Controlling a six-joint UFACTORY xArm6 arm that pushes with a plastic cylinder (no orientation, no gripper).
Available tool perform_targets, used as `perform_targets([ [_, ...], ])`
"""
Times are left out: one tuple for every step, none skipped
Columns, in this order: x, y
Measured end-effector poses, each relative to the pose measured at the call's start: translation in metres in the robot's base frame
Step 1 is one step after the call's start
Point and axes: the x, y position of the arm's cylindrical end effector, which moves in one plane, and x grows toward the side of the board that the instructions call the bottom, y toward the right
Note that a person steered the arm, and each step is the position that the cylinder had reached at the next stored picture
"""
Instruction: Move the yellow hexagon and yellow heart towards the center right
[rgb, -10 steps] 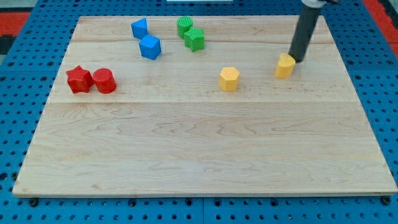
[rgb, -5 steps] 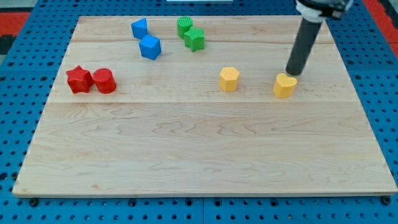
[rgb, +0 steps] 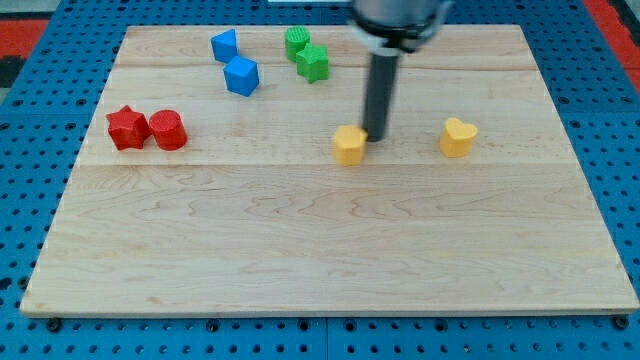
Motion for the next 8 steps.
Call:
perform_targets([
  [0.004, -0.085],
  [0.046, -0.11],
  [0.051, -0.036],
  [0.003, -0.011],
  [-0.02, 0.06],
  [-0.013, 0.033],
  [0.016, 0.003],
  [0.035, 0.058],
])
